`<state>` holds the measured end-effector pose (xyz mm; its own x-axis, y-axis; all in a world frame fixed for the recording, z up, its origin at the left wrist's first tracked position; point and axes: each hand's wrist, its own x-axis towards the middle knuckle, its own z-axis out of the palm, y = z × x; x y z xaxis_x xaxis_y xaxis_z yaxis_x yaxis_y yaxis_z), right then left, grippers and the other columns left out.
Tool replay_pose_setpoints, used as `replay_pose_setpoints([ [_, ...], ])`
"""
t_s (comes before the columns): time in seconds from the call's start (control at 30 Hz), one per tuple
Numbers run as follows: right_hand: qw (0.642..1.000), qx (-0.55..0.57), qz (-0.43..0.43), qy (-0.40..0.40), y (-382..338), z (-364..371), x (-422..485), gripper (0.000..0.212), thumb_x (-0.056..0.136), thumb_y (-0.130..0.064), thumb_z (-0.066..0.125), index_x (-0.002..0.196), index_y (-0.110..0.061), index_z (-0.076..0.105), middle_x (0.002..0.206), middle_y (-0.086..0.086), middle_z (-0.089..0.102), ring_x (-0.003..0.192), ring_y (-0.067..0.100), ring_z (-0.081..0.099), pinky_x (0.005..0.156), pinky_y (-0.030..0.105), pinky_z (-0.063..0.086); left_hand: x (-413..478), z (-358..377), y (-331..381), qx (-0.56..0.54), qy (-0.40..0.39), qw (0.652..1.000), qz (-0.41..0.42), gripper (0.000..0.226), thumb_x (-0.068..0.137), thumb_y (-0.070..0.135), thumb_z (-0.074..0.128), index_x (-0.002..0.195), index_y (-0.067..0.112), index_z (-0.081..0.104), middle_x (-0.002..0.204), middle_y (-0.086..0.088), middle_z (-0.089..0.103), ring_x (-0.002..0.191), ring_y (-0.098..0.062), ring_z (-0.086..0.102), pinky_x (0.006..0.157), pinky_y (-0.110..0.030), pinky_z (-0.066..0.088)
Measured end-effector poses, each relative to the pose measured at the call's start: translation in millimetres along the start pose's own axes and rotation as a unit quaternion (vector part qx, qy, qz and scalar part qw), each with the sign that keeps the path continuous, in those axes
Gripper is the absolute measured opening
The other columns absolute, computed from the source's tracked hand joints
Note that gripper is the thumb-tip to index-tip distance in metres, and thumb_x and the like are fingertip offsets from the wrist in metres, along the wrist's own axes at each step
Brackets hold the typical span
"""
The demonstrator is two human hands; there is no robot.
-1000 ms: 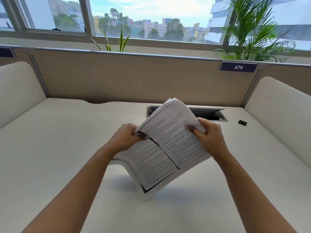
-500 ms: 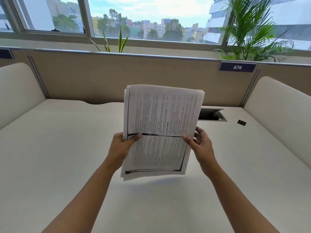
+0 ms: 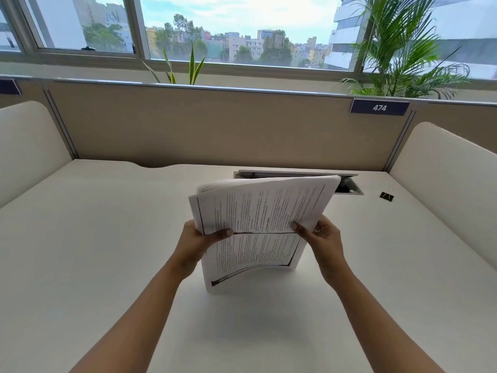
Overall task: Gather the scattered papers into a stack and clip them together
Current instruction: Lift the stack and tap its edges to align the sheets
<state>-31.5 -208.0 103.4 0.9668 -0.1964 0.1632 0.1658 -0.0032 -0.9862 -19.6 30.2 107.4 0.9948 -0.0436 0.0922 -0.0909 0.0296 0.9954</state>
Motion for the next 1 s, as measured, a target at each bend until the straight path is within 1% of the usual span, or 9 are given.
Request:
replay_pose_setpoints([
  [0.13,1.0,0.011,-0.002,0.007,-3.0,5.9,-0.2,0.02,0.078,-0.007,0.069,0.089,-0.023,0.064,0.093,-0.006,0.069,0.078,0.003,0.068,0.065,0.016,0.055,3.0,4.7,0.4,0.014,0.004,1.0,0.011,0.031,0.072,0.0,0.073,0.08,0.03,0.069,0.079,0.012,0.072,0.089,-0.02,0.065,0.076,-0.039,0.053],
  [0.27,0.999,0.019,-0.012,0.024,-9.6,8.0,-1.2,0.016,0.078,-0.01,0.068,0.087,-0.023,0.064,0.091,-0.005,0.069,0.076,0.01,0.068,0.067,0.025,0.056,5.6,9.1,6.3,0.037,0.032,0.998,0.035,0.025,0.076,0.002,0.068,0.077,0.026,0.066,0.068,0.02,0.07,0.074,-0.011,0.067,0.063,-0.025,0.053],
  [0.4,0.999,0.036,-0.023,0.024,-11.9,8.1,-2.5,0.018,0.077,-0.008,0.069,0.086,-0.023,0.065,0.089,-0.008,0.07,0.074,0.01,0.07,0.064,0.024,0.057,5.7,10.8,10.7,0.038,0.043,0.997,0.052,0.025,0.077,0.002,0.067,0.078,0.027,0.064,0.068,0.024,0.069,0.065,-0.006,0.067,0.058,-0.019,0.051],
  [0.6,0.999,0.029,0.033,-0.022,4.4,11.0,-11.7,0.024,0.074,-0.006,0.071,0.086,-0.026,0.064,0.092,-0.005,0.068,0.089,0.017,0.064,0.065,0.021,0.056,-1.5,14.5,-3.1,-0.008,0.015,1.0,0.015,0.026,0.076,0.0,0.068,0.084,0.024,0.065,0.091,0.005,0.066,0.088,-0.018,0.061,0.07,-0.029,0.05],
  [0.7,0.999,0.029,0.04,-0.017,6.9,13.8,-11.4,0.024,0.074,-0.006,0.072,0.085,-0.026,0.065,0.091,-0.004,0.069,0.09,0.022,0.064,0.071,0.029,0.057,-2.5,15.4,-3.7,-0.015,0.019,1.0,0.017,0.025,0.077,0.0,0.067,0.084,0.024,0.065,0.089,0.008,0.067,0.086,-0.015,0.063,0.068,-0.026,0.05],
  [0.8,0.999,0.016,0.032,-0.004,3.1,14.9,-9.0,0.022,0.076,-0.007,0.071,0.084,-0.026,0.064,0.091,-0.004,0.067,0.087,0.025,0.064,0.064,0.025,0.058,-0.3,15.9,0.0,-0.006,0.028,0.999,0.025,0.024,0.079,0.0,0.064,0.084,0.024,0.064,0.088,0.007,0.067,0.08,-0.014,0.063,0.065,-0.025,0.05],
  [0.87,1.0,0.014,0.017,-0.003,-0.8,14.7,-7.3,0.023,0.076,-0.006,0.07,0.084,-0.026,0.063,0.09,-0.003,0.067,0.084,0.026,0.064,0.062,0.026,0.058,1.0,15.5,4.3,-0.002,0.029,0.999,0.036,0.025,0.079,0.0,0.064,0.083,0.026,0.064,0.079,0.016,0.07,0.073,-0.009,0.066,0.059,-0.02,0.052],
  [0.93,1.0,0.021,0.006,-0.004,-6.1,15.1,-6.5,0.024,0.074,-0.005,0.072,0.083,-0.026,0.064,0.087,-0.006,0.069,0.079,0.02,0.066,0.06,0.024,0.058,1.3,15.6,7.9,0.004,0.03,0.999,0.046,0.027,0.079,0.0,0.064,0.082,0.027,0.064,0.075,0.019,0.071,0.07,-0.004,0.067,0.056,-0.016,0.052],
  [1.0,0.999,0.031,0.0,-0.008,-9.6,15.1,-5.6,0.025,0.07,-0.008,0.076,0.082,-0.027,0.065,0.082,-0.011,0.071,0.077,0.015,0.068,0.063,0.026,0.058,1.4,15.9,10.2,0.002,0.035,0.998,0.049,0.027,0.078,0.0,0.065,0.081,0.027,0.063,0.077,0.015,0.07,0.074,-0.012,0.064,0.059,-0.021,0.051],
])
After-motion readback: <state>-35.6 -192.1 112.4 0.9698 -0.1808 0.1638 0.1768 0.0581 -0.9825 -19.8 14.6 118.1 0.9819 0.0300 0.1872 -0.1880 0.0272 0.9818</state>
